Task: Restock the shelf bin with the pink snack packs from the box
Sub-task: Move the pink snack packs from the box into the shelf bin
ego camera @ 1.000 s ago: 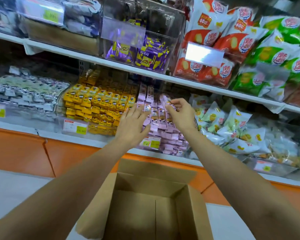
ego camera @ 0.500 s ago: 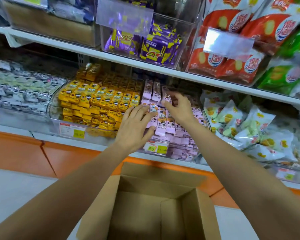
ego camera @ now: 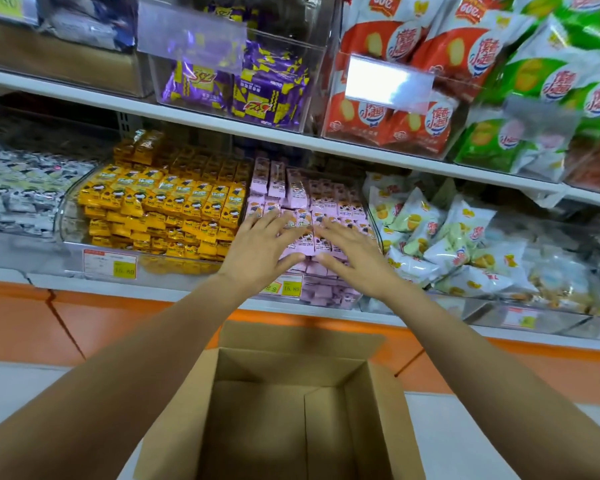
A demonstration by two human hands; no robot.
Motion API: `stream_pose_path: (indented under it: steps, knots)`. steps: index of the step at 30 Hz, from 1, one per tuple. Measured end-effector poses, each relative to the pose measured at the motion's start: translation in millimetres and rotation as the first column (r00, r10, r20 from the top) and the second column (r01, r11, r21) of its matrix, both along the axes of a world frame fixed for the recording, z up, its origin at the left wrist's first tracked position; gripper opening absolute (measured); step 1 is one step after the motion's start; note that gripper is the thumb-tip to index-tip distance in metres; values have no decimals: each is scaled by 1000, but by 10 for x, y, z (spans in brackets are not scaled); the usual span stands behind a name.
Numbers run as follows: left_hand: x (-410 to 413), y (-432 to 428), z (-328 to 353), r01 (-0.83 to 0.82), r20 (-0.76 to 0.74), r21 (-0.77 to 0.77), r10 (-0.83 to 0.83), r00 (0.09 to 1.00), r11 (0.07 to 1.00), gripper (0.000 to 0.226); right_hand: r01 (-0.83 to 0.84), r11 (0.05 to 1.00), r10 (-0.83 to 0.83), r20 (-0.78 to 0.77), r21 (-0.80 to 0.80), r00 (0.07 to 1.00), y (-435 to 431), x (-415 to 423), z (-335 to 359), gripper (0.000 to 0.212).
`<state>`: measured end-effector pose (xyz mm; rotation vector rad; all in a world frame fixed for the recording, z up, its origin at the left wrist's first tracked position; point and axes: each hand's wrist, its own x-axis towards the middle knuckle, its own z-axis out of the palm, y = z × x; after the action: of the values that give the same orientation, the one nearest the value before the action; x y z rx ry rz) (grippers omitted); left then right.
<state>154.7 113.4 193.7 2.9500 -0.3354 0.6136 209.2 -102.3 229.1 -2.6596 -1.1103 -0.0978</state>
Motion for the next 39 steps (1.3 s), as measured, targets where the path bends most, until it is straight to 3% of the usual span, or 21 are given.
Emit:
stream_pose_path:
  steps: [5,9,12,15,20,24,27,29,36,39]
  knots:
    - [2,-4,-1,30,15,-21,-30,999,999,62,55,995,-60,60,79,996,65,11,-88,47]
    - [-30,25,9,69,54,-22,-68,996,997,63,-1,992,-2,23,124,1000,-9,31,-5,62]
    - [-1,11,41,57,46,2,-57,997,998,68,49,998,-49,8,-45,999,-55,90,84,81]
    - [53,-57,31,44,-13,38,-43,999,998,70,68,982,-68,3,-178,998,-66,144,34,83]
    - [76,-91,16,65,-19,-37,-65,998,997,64,73,996,-67,122,-41,990,-78,149,-86,74]
    - [13,-42,75,97,9,-61,-96,995,993,66,58,998,-58,-11,5,998,-73,167,18,82]
    - [33,36,236,35,94,-179,-18,995,983,61,52,986,-47,-32,159,998,-1,254,181,66]
    - [150,150,334,-45,111,-200,69,991,979,54,27,983,-25,-10,180,1000,141,368,287,57]
    - [651,480,479,-154,-64,-98,148,987,983,45,-19,1000,17,-115,-16,993,728,806,390,68]
    - [758,522,482,-146,-151,-78,133,980,986,46,-48,999,51,-150,27,987,778,907,350,68]
